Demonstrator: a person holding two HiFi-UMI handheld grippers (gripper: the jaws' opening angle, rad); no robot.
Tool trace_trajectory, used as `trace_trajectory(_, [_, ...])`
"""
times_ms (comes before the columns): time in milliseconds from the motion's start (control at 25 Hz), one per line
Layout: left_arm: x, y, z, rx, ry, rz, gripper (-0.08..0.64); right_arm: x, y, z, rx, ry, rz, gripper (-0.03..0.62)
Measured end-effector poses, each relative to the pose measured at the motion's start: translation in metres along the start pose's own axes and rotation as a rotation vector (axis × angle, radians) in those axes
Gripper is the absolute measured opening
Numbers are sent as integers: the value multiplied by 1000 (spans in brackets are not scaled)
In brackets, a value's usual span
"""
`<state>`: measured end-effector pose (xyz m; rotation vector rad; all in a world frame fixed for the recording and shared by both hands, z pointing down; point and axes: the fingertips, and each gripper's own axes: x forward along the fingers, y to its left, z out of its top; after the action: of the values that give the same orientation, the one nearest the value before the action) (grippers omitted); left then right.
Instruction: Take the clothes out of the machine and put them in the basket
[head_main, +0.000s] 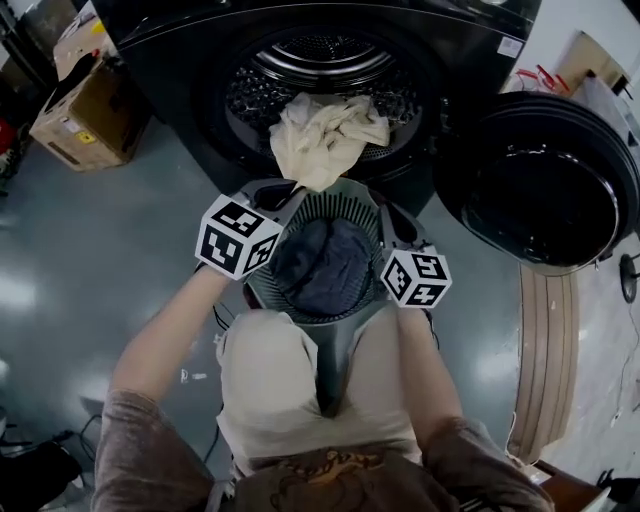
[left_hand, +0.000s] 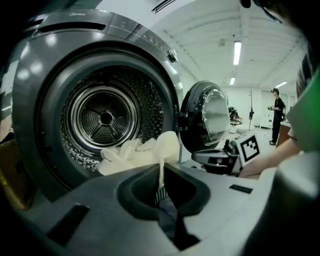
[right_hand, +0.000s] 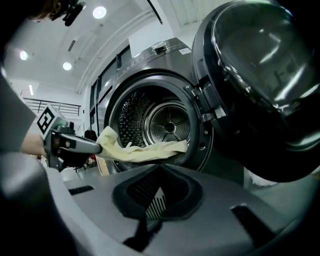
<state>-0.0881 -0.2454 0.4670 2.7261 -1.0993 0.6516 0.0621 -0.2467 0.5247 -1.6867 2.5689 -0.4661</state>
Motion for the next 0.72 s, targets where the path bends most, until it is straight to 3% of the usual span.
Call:
trace_trajectory(280, [-36,-47,-1,24,9,-116,24,-2,3,4,-7,-21,11,-3])
trace_trajectory(520, [-31,-55,-17,42,38,-117,30,-3,2,3,1,-22,13,-3])
trace_trajectory(720, [-23,-38,-29,31,64,-56,189,-8,-2,7,5,-31,8,-3])
